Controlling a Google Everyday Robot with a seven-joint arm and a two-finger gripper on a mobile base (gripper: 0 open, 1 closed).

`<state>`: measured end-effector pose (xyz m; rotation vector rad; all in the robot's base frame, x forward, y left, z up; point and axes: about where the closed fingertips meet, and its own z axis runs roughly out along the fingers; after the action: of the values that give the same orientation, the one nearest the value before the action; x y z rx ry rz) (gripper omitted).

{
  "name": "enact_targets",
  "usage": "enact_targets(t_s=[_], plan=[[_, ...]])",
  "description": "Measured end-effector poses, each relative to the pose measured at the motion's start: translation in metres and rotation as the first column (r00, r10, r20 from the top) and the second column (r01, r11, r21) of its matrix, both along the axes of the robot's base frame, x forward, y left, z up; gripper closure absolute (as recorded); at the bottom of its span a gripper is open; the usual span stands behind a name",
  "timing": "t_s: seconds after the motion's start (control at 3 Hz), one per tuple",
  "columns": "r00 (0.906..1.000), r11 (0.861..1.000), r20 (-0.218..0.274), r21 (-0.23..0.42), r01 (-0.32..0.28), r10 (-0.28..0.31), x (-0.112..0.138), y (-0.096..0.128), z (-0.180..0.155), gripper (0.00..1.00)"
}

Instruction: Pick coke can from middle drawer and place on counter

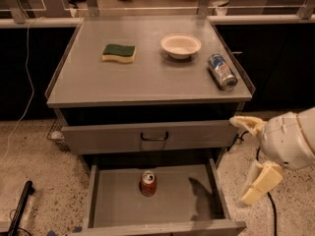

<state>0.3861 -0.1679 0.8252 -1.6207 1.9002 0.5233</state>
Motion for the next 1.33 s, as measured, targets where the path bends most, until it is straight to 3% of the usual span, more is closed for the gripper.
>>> enact_targets(t_s=[0.33,0.67,1.33], plan=[[0.9998,0.999,0.022,0.039,0.001,-0.001,-0.001,0.007,-0.032,0.0],[0.9983,0.998,0.02,0.02,0.054,-0.054,0.013,0.016,-0.076,0.0],[0.998,0.995,-0.008,0.072,0.063,-0.062,0.012,0.035,-0.103,0.0]])
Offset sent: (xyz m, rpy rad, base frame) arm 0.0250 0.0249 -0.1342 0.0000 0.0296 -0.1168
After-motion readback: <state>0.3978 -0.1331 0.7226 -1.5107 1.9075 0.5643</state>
